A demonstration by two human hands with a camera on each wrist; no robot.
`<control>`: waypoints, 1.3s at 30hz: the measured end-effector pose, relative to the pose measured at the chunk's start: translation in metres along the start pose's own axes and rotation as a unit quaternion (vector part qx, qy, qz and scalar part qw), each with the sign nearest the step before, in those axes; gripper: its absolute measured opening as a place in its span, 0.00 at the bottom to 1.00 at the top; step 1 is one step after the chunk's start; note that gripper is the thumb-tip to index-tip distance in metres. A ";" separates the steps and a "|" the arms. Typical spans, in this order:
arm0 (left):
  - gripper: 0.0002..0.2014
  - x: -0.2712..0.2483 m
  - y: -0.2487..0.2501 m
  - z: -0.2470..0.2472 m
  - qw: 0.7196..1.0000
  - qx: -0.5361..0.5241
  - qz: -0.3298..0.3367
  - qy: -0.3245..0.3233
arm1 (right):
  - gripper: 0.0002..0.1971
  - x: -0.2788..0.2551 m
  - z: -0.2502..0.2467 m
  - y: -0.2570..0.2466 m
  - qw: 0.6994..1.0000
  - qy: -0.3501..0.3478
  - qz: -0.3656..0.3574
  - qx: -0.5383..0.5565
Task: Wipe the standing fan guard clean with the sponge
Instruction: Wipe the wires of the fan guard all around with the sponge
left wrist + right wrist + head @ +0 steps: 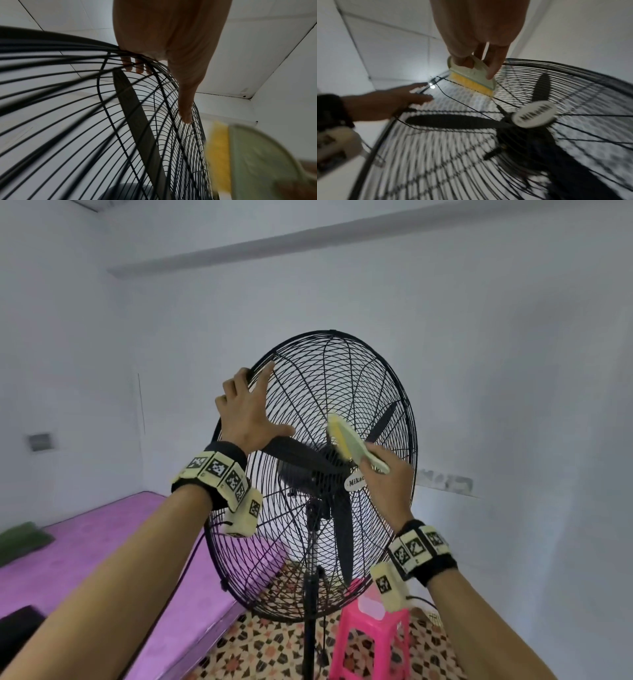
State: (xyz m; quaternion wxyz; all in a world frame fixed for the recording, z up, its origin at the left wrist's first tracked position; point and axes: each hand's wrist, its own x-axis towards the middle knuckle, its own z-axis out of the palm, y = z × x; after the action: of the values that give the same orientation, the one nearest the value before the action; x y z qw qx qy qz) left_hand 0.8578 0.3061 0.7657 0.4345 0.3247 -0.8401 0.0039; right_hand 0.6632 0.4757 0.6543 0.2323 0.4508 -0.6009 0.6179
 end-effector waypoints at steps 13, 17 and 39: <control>0.65 -0.002 0.005 0.000 1.000 0.004 0.002 -0.003 | 0.13 0.049 0.015 -0.062 0.996 0.033 -0.074 -0.028; 0.64 -0.004 0.003 0.000 1.000 -0.002 0.003 0.000 | 0.16 0.053 0.024 -0.067 0.991 -0.006 -0.124 -0.057; 0.64 -0.002 -0.004 0.001 1.000 -0.006 0.002 0.005 | 0.15 0.025 -0.004 -0.015 0.986 -0.118 -0.079 -0.084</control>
State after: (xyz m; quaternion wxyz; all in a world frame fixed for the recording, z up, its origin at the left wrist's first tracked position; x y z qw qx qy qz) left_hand 0.8596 0.3039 0.7625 0.4401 0.3208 -0.8387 0.0013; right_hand 0.6624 0.4754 0.6833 0.2451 0.5454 -0.6362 0.4875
